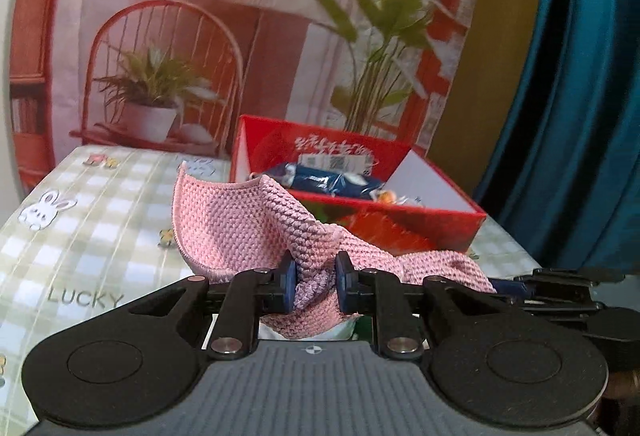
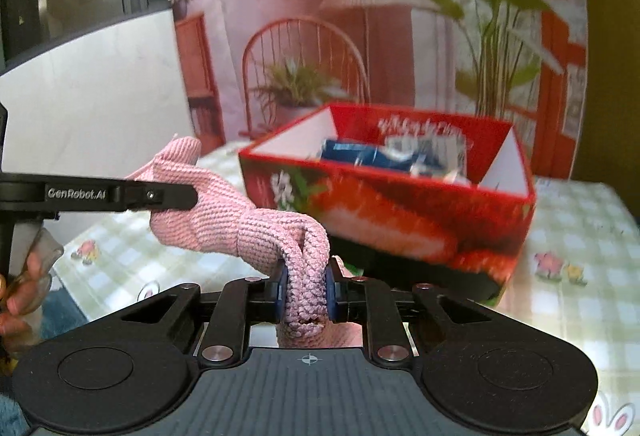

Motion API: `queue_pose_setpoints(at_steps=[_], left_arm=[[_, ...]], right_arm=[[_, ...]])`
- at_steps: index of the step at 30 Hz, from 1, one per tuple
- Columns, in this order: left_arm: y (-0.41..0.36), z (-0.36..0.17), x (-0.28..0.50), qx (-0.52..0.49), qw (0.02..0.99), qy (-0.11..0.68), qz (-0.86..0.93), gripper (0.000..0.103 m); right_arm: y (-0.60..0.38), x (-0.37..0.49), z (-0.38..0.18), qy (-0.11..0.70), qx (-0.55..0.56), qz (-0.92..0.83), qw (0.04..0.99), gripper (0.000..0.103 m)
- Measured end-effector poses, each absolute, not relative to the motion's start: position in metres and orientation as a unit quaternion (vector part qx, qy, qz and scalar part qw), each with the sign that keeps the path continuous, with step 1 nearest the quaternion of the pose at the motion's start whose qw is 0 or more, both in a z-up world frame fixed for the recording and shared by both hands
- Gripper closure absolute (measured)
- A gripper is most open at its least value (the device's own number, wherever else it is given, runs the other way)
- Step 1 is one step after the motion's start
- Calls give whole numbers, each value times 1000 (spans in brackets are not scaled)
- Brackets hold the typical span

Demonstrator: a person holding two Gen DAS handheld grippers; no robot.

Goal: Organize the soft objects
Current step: 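Lift the pink cloth with both tools and lower it into the box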

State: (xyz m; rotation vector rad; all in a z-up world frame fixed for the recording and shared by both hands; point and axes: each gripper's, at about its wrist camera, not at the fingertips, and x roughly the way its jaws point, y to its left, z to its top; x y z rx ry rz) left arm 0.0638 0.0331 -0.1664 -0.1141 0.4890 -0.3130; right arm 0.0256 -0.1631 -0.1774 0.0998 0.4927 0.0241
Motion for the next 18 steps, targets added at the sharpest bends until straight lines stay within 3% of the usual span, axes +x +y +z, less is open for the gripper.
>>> queue_pose_setpoints(at_steps=[10,18], left_arm=[[20,-129,104,-59,951,239,-189,82],[8,-114,194,-107,922,294,-227,82]], right_arm=[[-194,51,-130,207,-2,2,978,86],[-230,102,-100,175,-49,-20,983,87]])
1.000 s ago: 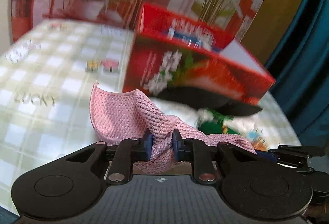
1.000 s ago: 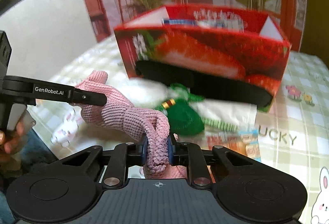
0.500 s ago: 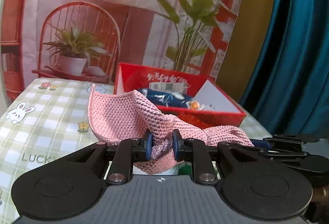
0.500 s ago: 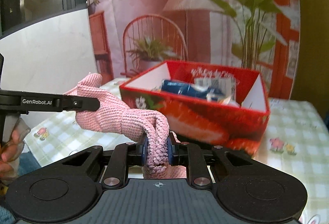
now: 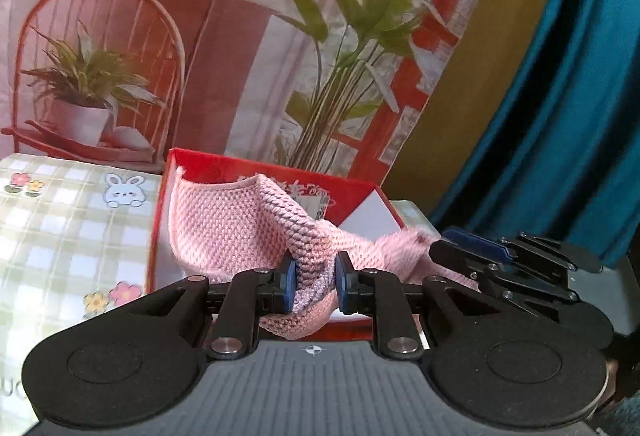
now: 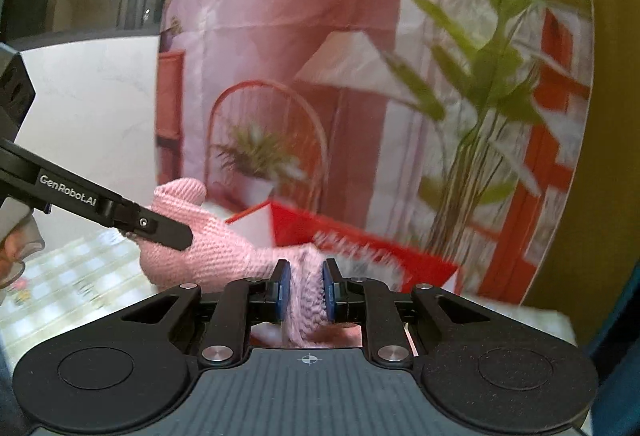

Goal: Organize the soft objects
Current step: 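Lift the pink cloth with both tools and lower it into the box, then open both tools to release the pink cloth and lift away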

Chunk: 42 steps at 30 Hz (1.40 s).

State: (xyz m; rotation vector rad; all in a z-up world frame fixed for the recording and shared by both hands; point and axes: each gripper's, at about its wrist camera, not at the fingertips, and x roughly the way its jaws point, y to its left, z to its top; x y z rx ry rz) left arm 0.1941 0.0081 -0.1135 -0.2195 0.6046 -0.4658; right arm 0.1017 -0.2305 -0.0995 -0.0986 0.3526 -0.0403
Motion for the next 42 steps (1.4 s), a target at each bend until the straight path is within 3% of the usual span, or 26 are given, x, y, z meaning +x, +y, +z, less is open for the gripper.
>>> queue_pose_setpoints(at_steps=[8,23,42], left_arm=[[-11,-151,240,-83,906,367,-193,82],[-16,-179,280,-14,897,417,-142,82],[-19,-193,305,31,878,455,-144,78]], right_arm=[[-256,153,-125,229,-18,-25,973,93],[-300,157,-156,329,88,-43,939,92],[-311,226,-190,479,153,-45,863,96]])
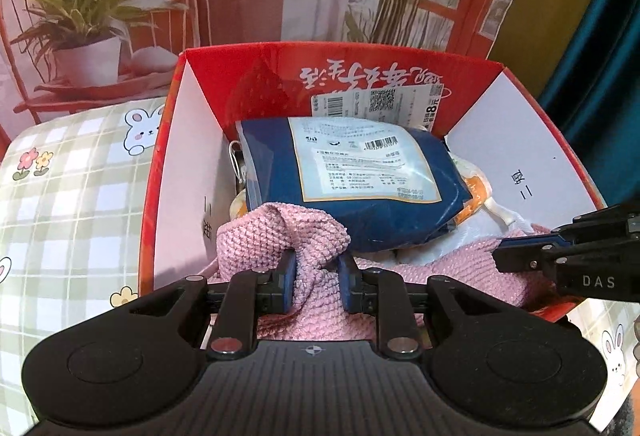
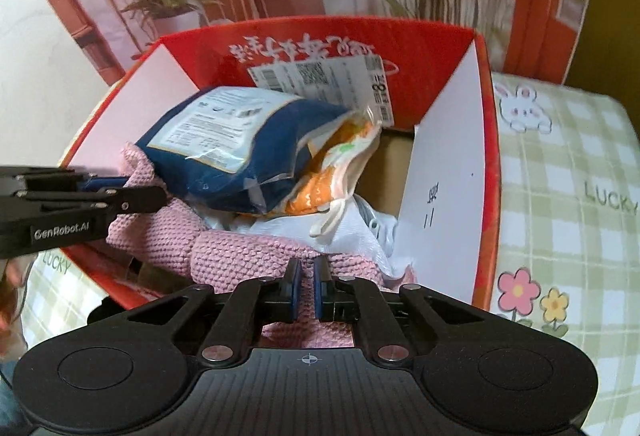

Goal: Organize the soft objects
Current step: 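Open both tools to release the pink cloth and lift away, then move both tools down to the green netted pouch beside the box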

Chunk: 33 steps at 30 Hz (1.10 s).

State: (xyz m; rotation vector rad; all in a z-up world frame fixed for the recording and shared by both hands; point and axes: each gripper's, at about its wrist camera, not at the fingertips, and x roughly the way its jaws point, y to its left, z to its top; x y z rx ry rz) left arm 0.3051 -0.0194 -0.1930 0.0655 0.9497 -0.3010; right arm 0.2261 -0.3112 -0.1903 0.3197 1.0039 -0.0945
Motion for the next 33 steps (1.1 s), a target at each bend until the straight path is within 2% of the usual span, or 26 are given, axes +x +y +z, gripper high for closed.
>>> queue_pose_setpoints(at_steps=[3,5,7,8,10,11,12,13,22,26,29,33], left_arm=[[-17,-194,303,24,879,454,-145,78],[-17,-191,300,26,881,448,-147,74],[-15,-186,296,21,886,439,-150,56],[-14,-184,294,17,887,435,-155,54],[-14,-178,288,11,889,429,-161,41],[-14,-174,283,10,891,424,-161,40],[-13,-170,278,9,894,417,-165,38],[-13,-166,272,6,896,409,-172,38],[-13,-137,219,19,923,341,-175,35],[-12,-139,198,29,930,329,-164,34],[-10,-143,183,32,933,322,-159,33],[-6,-149,168,26,934,319,-156,33]], right_arm=[[-310,231,-193,489,165,-52,855,96],[-309,233,-194,491,167,-56,853,95],[-310,232,-194,485,170,-60,856,95],[-311,230,-193,477,171,-63,860,95],[-311,223,-187,455,175,-72,870,93],[-311,219,-184,443,176,-73,876,91],[-311,214,-180,428,178,-71,883,85],[-310,208,-177,410,184,-67,891,82],[-281,162,-149,332,136,-54,932,80],[-261,145,-140,301,89,-53,948,78],[-250,133,-137,283,78,-57,954,70],[-234,116,-136,253,51,-66,964,70]])
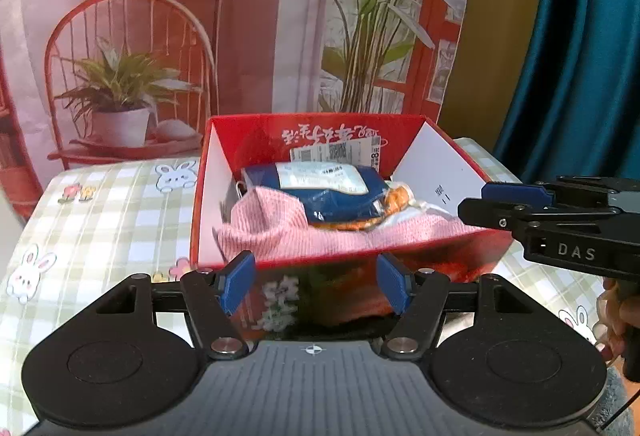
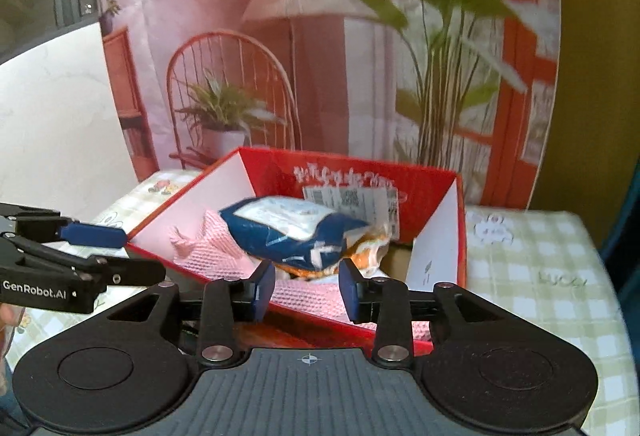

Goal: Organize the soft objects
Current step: 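Move both tools down to the green netted pouch beside the box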

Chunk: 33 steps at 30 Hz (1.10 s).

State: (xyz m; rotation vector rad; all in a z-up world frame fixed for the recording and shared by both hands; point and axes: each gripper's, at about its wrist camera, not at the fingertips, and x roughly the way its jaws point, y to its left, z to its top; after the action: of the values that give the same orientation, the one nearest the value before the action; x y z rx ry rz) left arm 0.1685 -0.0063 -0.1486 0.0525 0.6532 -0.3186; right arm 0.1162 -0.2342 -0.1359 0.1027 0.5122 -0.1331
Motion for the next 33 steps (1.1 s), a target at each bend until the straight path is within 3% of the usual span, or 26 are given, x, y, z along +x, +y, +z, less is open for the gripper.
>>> queue_pose_setpoints(at_steps=[11,23,29,33], left_arm=[[-8,-178,144,24,922,349,-165,33],[-6,-205,118,-21,921,350,-170,34],[-4,-219,116,-36,915,362,-172,35],[-1,-225,117,-54,912,365,-178,43]], right_arm=[[-201,69,-164,210,75,-68,973,70],[-184,41,-218,262,74,-76,959,69],[-175,43,-233,280,56,-64,956,59],[-168,46,-239,285,40,-48,956,55]])
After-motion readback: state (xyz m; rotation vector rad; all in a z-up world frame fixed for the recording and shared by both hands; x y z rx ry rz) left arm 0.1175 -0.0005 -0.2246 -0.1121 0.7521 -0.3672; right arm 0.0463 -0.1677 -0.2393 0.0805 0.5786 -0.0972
